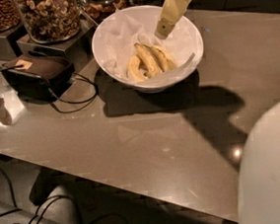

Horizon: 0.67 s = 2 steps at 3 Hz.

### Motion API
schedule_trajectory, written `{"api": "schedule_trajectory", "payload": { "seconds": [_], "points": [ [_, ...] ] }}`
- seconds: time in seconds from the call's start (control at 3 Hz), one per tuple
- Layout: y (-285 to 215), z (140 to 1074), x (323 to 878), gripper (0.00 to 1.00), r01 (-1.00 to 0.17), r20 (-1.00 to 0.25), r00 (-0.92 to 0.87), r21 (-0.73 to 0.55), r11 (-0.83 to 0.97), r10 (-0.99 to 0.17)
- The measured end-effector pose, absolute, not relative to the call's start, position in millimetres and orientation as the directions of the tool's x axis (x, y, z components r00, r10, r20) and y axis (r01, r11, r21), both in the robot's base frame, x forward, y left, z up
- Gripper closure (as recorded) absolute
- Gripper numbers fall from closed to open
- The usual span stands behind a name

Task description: Pick banana from white bowl

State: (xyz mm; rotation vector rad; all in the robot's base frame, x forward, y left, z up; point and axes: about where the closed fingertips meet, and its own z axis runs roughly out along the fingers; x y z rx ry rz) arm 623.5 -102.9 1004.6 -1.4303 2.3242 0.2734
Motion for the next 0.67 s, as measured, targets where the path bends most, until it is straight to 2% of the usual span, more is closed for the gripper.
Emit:
{"api": "schedule_trajectory", "payload": {
  "seconds": [0.33, 0.67],
  "points": [
    [-96, 994, 639, 0.38, -0.879, -0.439, -0.427, -0.004, 0.477, -0.790],
    [-94, 978, 651, 0.37, -0.864, -0.424, -0.467, 0.029, 0.503, -0.776]
  ]
}}
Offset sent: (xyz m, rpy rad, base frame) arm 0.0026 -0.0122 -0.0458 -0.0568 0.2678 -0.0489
